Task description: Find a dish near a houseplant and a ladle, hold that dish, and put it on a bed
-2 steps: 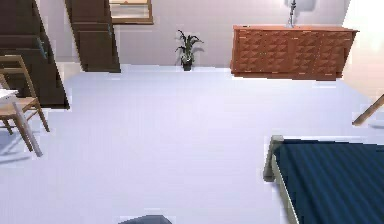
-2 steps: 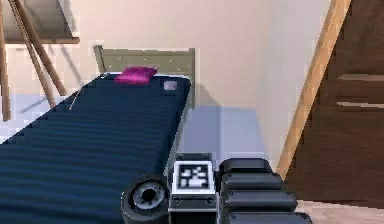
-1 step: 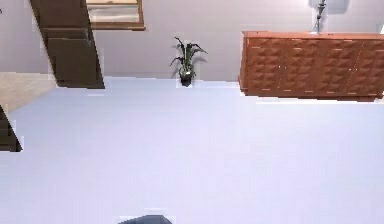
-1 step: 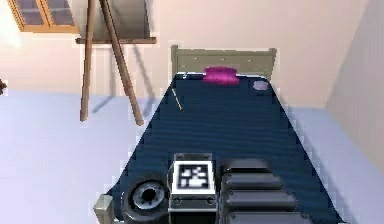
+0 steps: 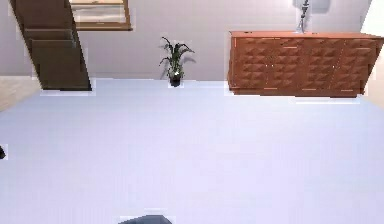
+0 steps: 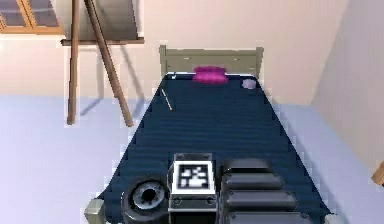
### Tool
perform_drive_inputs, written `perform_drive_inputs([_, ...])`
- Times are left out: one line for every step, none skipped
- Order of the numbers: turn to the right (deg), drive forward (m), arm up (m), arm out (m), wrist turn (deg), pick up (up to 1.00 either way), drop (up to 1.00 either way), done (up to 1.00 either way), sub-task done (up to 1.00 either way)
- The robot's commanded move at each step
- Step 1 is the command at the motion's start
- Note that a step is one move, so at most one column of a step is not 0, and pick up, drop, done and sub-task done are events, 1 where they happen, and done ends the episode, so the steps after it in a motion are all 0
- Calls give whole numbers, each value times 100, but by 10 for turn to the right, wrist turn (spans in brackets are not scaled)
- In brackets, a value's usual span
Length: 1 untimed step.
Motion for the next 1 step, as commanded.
perform_drive_inputs([0, 70, 0, 0, 0, 0, 0, 0, 0])
